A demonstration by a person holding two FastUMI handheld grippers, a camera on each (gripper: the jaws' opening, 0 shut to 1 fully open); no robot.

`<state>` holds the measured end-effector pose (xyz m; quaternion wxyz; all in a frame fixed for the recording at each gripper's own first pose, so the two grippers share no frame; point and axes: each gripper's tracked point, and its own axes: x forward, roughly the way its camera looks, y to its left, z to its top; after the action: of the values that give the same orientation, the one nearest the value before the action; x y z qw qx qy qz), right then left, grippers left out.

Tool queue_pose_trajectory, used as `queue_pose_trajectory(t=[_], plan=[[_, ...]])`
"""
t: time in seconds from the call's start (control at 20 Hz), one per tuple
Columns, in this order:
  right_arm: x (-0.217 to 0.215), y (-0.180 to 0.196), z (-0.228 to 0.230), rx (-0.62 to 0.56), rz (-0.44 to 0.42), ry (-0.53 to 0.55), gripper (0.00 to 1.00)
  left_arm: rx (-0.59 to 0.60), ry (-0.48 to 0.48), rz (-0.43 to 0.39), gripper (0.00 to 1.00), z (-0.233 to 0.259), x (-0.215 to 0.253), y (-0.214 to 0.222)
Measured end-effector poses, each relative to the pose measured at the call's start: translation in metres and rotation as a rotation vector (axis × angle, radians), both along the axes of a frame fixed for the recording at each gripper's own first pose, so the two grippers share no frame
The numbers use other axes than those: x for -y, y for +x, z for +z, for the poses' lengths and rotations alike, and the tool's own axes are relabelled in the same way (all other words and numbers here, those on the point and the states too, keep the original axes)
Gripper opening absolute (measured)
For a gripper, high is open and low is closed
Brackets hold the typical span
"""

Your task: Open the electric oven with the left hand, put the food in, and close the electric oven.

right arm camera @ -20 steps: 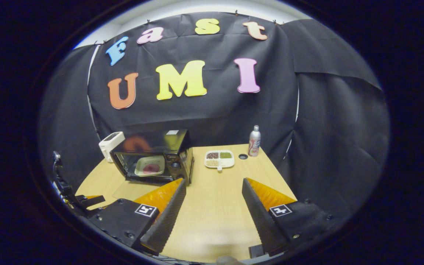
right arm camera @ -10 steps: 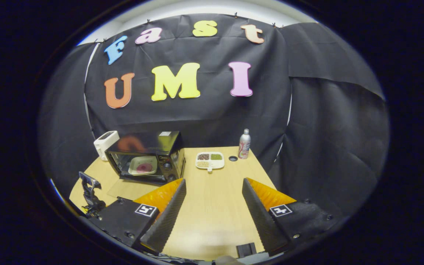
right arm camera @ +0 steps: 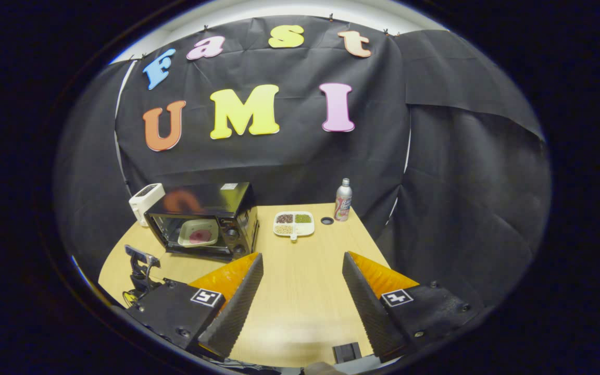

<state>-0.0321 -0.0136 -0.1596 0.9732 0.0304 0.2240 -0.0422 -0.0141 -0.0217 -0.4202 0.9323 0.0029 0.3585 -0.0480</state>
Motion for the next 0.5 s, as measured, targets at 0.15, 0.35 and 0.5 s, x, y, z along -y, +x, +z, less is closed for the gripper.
queue_pose_trajectory(t=[0.15, 0.35, 0.5], plan=[[-0.003, 0.003, -0.001, -0.001, 0.008, 0.000, 0.96, -0.007, -0.001, 0.001, 0.95, 0.001, 0.000, 0.000], [-0.002, 0.008, -0.001, 0.001, 0.006, 0.016, 0.96, 0.011, -0.005, 0.002, 0.96, 0.012, 0.001, 0.001], [-0.005, 0.009, -0.003, -0.003, 0.007, 0.035, 0.96, 0.027, 0.004, -0.001, 0.96, 0.024, -0.001, 0.006]])
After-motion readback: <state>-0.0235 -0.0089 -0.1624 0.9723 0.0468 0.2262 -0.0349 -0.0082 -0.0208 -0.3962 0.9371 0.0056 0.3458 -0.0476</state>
